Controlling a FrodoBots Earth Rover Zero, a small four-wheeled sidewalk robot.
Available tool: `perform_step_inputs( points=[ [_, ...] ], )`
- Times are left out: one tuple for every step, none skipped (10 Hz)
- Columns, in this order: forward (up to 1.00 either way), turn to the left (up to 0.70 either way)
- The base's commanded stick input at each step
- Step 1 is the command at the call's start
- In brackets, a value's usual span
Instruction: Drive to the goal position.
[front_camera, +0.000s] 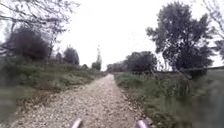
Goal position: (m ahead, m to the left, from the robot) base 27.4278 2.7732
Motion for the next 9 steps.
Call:
perform_step_inputs(
  points=[
    [0.7, 0.0],
    [0.7, 0.0],
    [0.7, 0.0],
    [0.7, 0.0],
    [0.7, 0.0],
    [0.7, 0.0],
    [0.7, 0.0],
    [0.7, 0.0],
    [0.7, 0.0]
  ],
)
